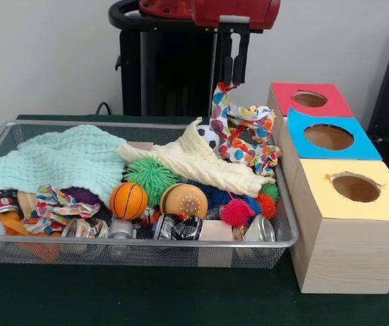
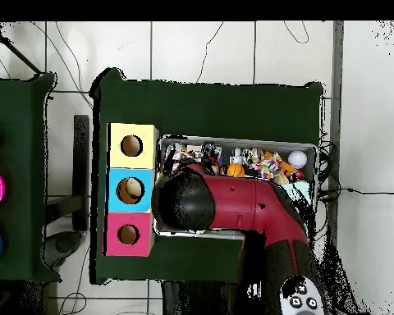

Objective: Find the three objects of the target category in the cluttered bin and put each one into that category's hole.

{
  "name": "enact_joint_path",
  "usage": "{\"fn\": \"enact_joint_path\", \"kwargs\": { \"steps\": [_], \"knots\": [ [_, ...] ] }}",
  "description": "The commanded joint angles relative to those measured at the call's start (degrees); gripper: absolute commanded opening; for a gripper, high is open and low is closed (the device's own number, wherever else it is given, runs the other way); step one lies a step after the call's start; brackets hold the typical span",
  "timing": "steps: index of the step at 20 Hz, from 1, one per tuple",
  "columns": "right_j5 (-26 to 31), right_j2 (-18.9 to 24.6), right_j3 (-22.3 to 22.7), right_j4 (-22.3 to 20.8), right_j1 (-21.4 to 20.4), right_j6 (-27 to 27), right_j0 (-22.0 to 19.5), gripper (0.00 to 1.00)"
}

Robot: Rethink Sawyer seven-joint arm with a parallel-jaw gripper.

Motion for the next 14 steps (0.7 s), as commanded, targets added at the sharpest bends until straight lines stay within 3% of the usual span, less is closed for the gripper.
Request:
{"fn": "enact_joint_path", "kwargs": {
  "steps": [1, 14],
  "knots": [
    [6.71, 0.85, 2.96, 0.57, -0.76, 1.8, -2.14, 0.0],
    [7.76, 1.86, 2.22, -0.45, -0.93, -1.51, -4.84, 0.0]
  ]
}}
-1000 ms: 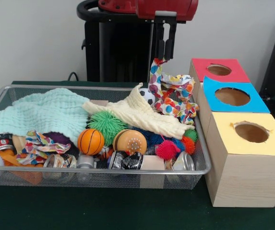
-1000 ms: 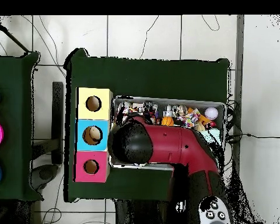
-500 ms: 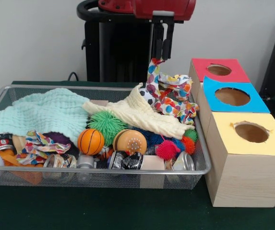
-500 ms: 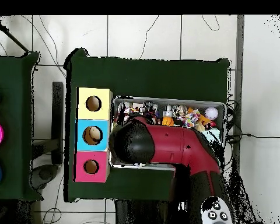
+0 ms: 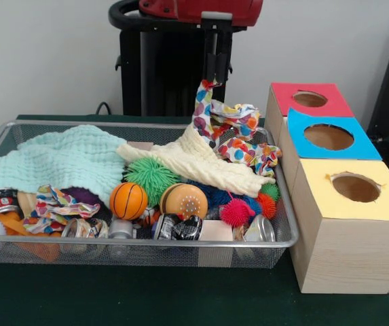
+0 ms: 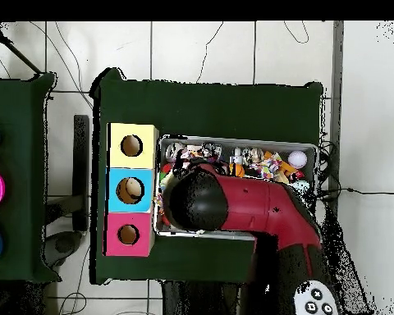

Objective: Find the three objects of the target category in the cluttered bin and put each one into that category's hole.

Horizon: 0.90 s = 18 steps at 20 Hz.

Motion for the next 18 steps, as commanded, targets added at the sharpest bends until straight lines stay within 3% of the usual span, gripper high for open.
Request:
{"fn": "enact_joint_path", "kwargs": {
  "steps": [1, 18],
  "knots": [
    [7.65, 2.0, 2.14, -0.5, -0.33, -1.66, -2.95, 0.0],
    [8.12, 4.82, 0.42, -1.37, 1.71, -5.56, -7.16, 0.0]
  ]
}}
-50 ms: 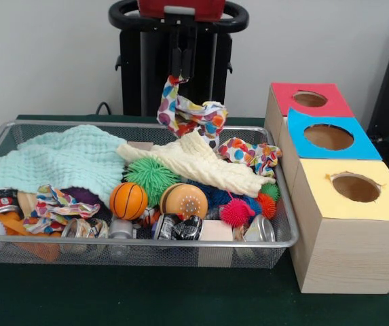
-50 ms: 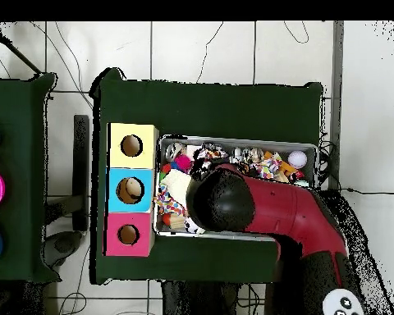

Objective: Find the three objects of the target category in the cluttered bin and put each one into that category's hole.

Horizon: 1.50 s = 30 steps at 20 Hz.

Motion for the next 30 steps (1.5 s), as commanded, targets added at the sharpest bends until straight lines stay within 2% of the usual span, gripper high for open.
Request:
{"fn": "enact_joint_path", "kwargs": {
  "steps": [1, 12, 30],
  "knots": [
    [7.74, 4.74, 0.19, -1.32, 2.08, -5.82, -3.45, 0.0],
    [9.33, 5.82, -0.77, -1.97, 1.9, -6.38, -4.8, 0.0],
    [6.25, 4.02, 0.39, -1.17, 3.15, 1.19, 1.2, 0.0]
  ]
}}
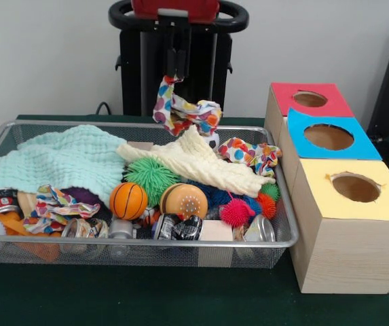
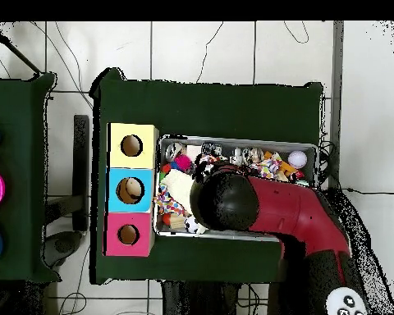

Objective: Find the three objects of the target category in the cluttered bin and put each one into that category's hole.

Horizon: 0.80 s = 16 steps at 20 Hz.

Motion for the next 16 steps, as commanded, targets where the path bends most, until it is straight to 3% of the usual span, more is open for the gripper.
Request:
{"fn": "enact_joint_path", "kwargs": {
  "steps": [1, 16],
  "knots": [
    [3.58, 3.45, 0.77, -0.52, 2.72, 1.55, 1.57, 0.0],
    [5.25, 2.01, 1.05, 1.25, 1.17, 4.03, 5.03, 0.0]
  ]
}}
